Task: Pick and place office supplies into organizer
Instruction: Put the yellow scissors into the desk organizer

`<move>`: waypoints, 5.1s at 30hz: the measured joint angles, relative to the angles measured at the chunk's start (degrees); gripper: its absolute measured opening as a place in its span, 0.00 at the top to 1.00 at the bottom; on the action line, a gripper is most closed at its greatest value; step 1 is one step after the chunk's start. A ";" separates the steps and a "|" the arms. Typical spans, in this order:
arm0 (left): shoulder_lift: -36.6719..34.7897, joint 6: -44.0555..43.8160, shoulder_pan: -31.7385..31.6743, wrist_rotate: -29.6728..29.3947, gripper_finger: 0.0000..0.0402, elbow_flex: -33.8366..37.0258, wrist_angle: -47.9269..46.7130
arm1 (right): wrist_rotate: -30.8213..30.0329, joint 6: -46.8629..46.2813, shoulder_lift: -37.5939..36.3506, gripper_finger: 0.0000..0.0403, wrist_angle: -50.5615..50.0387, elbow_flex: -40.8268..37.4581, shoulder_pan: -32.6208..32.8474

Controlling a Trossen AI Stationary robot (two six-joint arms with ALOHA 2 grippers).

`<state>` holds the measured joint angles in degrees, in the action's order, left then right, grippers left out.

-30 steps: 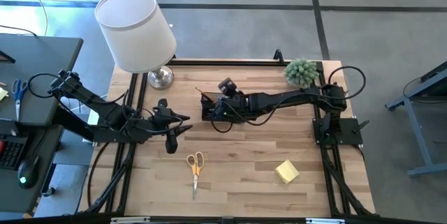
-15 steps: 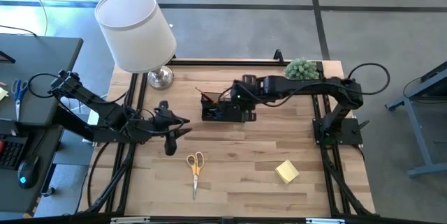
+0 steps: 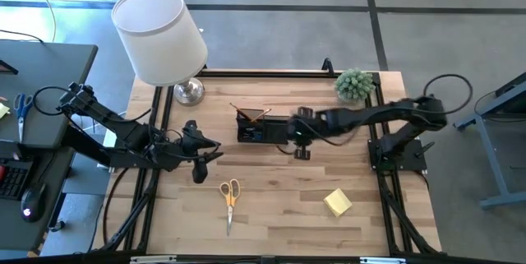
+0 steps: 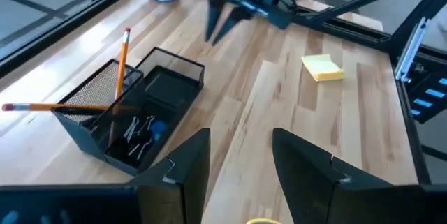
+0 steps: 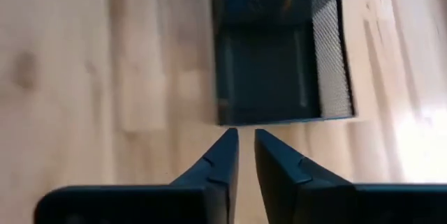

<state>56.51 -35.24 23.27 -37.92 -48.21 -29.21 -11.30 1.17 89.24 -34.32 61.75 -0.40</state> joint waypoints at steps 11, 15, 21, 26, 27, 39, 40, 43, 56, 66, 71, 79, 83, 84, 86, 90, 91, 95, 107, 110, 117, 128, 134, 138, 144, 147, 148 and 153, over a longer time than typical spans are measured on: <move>4.53 -3.45 -0.03 0.01 0.64 0.00 -1.00 | -11.05 -17.28 -17.91 0.95 30.09 -26.53 15.02; 6.04 -6.43 -0.03 1.21 0.64 0.00 -1.19 | -12.62 -21.90 -18.52 0.95 37.19 -31.82 18.94; 8.09 -8.88 -0.03 3.09 0.64 0.00 -1.82 | -22.47 -21.76 -16.80 0.95 40.10 -33.85 24.77; 9.12 -9.62 -0.05 3.55 0.64 0.02 -2.88 | -26.35 -18.92 -16.75 0.95 42.29 -33.81 27.86; 9.07 -9.66 -0.05 3.30 0.64 0.00 -2.53 | -26.79 -18.24 -16.75 0.95 42.64 -33.81 28.23; 9.55 -10.01 -2.82 2.61 0.64 -0.02 2.26 | -26.39 -12.27 -9.91 0.95 55.94 -33.77 25.23; 9.53 -9.99 -3.19 2.93 0.64 -0.04 2.29 | -24.06 -12.67 -8.94 0.94 57.73 -33.77 24.63; 10.11 -6.62 -4.38 3.00 0.64 -0.03 3.24 | -18.46 -12.70 -5.14 0.93 64.70 -33.74 22.78; 16.85 7.62 -4.87 9.45 0.64 -0.03 24.47 | -19.47 -21.54 13.44 0.96 84.55 -31.42 30.90; 19.89 4.98 1.52 10.75 0.64 -0.03 32.62 | -27.12 -17.76 15.47 0.99 83.96 -25.41 37.10; 21.80 3.84 4.84 8.13 0.64 -0.04 33.04 | -23.28 -17.78 15.47 0.96 83.07 -22.80 34.75; 23.23 -0.10 9.34 6.43 0.64 0.00 32.41 | -18.11 -23.21 19.73 0.92 80.85 -18.89 36.15; 23.23 -1.05 11.08 6.33 0.64 0.00 31.97 | -20.35 -21.54 23.54 0.91 80.28 -16.48 37.88; 23.23 -1.13 11.45 6.33 0.64 0.00 31.69 | -20.54 -20.81 24.29 0.91 80.36 -15.88 38.06; 23.23 -1.94 11.78 6.25 0.64 -0.04 30.40 | -20.62 -20.16 25.74 0.91 80.43 -14.64 38.09; 23.23 -5.96 11.75 6.13 0.64 -0.02 25.95 | -20.61 -18.72 26.98 0.93 79.82 -13.43 37.67; 23.23 -6.78 11.73 6.00 0.64 -0.04 24.92 | -20.62 -18.56 26.99 0.93 79.71 -13.37 37.51; 23.23 -9.73 11.62 5.86 0.64 -0.02 20.64 | -20.51 -18.05 26.99 0.95 79.53 -13.39 36.75; 23.23 -16.09 11.62 5.89 0.64 -0.04 11.15 | -20.08 -19.16 26.99 0.95 79.18 -13.44 36.67; 23.23 -15.85 11.62 5.79 0.64 -0.02 11.54 | -20.05 -19.14 26.99 0.95 79.10 -13.44 36.67; 23.21 -12.89 11.62 5.70 0.64 -0.03 13.07 | -19.97 -19.32 26.99 0.95 79.10 -13.46 36.80; 23.21 -12.59 11.62 2.38 0.64 -0.03 14.21 | -19.98 -19.34 26.99 0.95 79.10 -13.48 36.80; 23.21 -12.59 11.61 2.22 0.64 -0.04 14.19 | -19.35 -21.58 26.99 0.95 78.38 -13.48 36.85; 23.21 -12.59 11.60 1.19 0.64 -0.04 14.14 | -18.87 -22.14 26.99 0.94 77.70 -13.50 37.18; 23.21 -12.59 11.60 1.25 0.64 -0.04 13.63 | -19.99 -21.83 26.99 0.93 77.78 -13.50 37.19; 23.21 -12.58 11.58 1.21 0.64 -0.03 12.62 | -20.01 -21.90 26.99 0.93 77.78 -13.50 37.17; 23.21 -12.59 11.58 1.21 0.64 -0.04 12.44 | -19.99 -21.86 26.99 0.93 77.78 -13.50 37.25; 23.21 -12.59 11.60 1.23 0.64 -0.02 12.50 | -20.07 -21.71 26.99 0.94 77.79 -13.50 37.58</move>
<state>79.72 -47.83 34.87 -36.69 -48.23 -16.71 -31.37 -20.55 116.22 43.47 48.25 37.19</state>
